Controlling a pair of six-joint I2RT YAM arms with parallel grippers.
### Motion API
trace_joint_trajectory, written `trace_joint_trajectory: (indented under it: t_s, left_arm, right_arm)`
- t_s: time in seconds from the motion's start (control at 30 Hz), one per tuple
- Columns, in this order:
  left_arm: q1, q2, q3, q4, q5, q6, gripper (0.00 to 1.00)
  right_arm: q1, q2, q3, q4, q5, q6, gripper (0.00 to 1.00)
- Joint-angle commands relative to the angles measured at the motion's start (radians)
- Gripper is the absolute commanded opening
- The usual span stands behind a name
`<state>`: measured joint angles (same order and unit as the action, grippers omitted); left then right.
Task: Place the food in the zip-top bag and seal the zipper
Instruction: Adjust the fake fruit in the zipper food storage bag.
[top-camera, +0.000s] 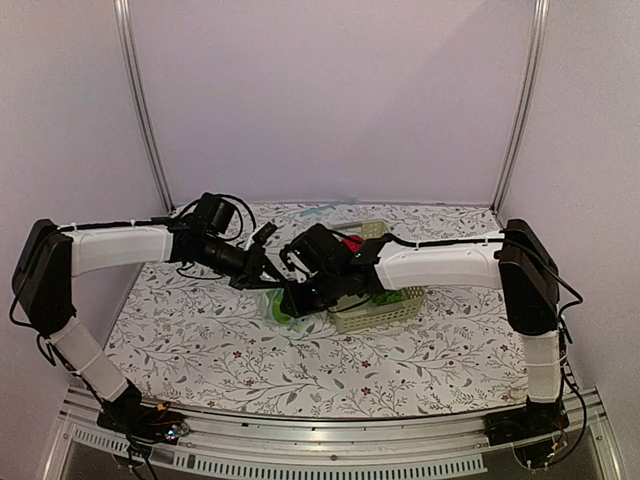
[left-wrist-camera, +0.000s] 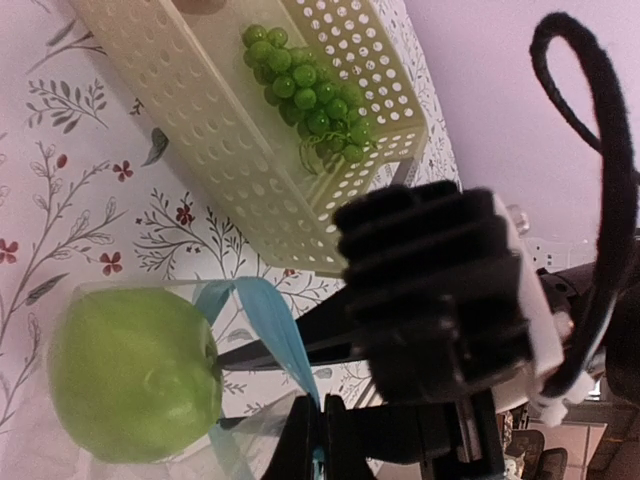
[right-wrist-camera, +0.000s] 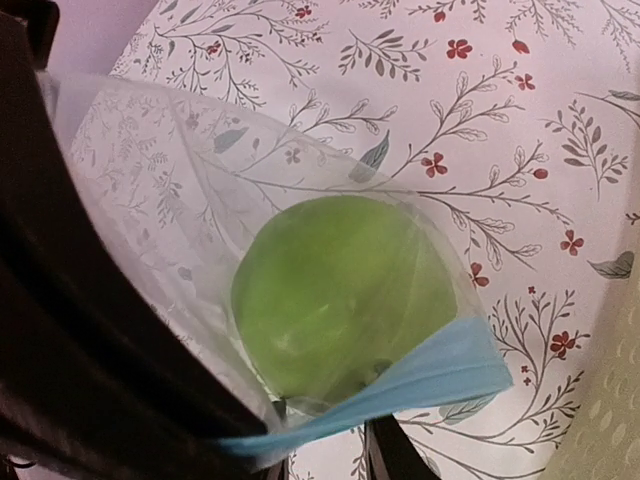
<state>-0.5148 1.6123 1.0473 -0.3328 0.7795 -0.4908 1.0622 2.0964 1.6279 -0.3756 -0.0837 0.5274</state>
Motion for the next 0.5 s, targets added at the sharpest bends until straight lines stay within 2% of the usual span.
trace_joint_trajectory:
  t_s: [0.0,0.27,0.47]
  left_arm:
    - [0.012,0.004,0.007,0.028,0.035,0.0,0.0]
    - [0.012,-0.016,-0.012,0.065,0.036,-0.034,0.0]
    - [0.028,-0.056,-0.017,0.087,0.009,-0.095,0.0]
  right_arm:
    - [0.004,0.075,0.042,0.022,0.034,-0.001,0.26]
    - [0.003,0.097,0.058,0.021,0.055,-0.007,0.26]
    - [0.003,-0.029,-0.02,0.015,0.079,-0.01,0.34]
